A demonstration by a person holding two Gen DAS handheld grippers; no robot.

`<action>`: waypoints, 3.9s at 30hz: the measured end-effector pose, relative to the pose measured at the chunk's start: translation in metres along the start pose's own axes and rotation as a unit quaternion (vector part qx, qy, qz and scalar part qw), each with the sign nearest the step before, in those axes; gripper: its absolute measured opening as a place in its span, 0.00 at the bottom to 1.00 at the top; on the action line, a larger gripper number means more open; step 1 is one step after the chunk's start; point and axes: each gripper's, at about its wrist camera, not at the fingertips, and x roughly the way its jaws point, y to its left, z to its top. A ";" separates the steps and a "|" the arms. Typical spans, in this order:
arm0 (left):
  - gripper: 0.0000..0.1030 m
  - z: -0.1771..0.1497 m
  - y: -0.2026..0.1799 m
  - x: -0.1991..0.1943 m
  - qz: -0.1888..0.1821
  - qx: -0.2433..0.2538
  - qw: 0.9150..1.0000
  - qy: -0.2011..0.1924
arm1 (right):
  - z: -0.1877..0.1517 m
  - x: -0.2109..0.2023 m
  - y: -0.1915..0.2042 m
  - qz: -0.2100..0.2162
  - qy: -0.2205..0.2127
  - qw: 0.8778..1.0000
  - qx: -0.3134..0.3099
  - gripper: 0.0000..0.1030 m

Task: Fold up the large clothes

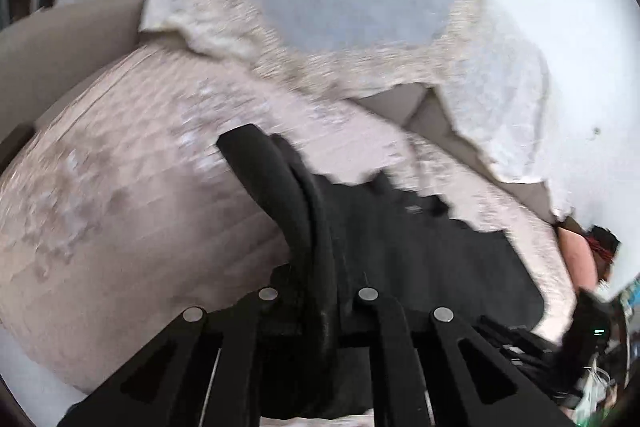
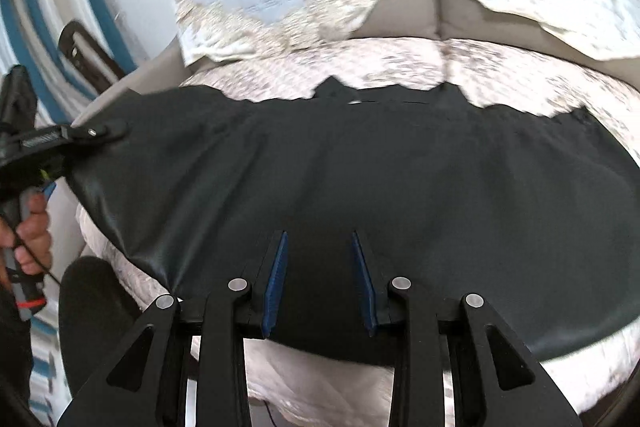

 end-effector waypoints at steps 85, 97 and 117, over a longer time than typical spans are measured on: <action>0.45 -0.020 -0.126 0.095 0.007 0.152 0.988 0.040 | 0.052 0.006 -0.074 0.024 -0.032 0.996 0.084 0.12; 0.47 -0.035 -0.109 0.169 0.073 0.158 0.982 0.069 | 0.031 0.072 -0.085 -0.035 0.004 0.996 0.079 0.08; 0.46 -0.080 -0.163 0.085 0.018 0.203 0.976 0.081 | -0.009 -0.031 -0.085 -0.008 -0.018 0.995 0.098 0.11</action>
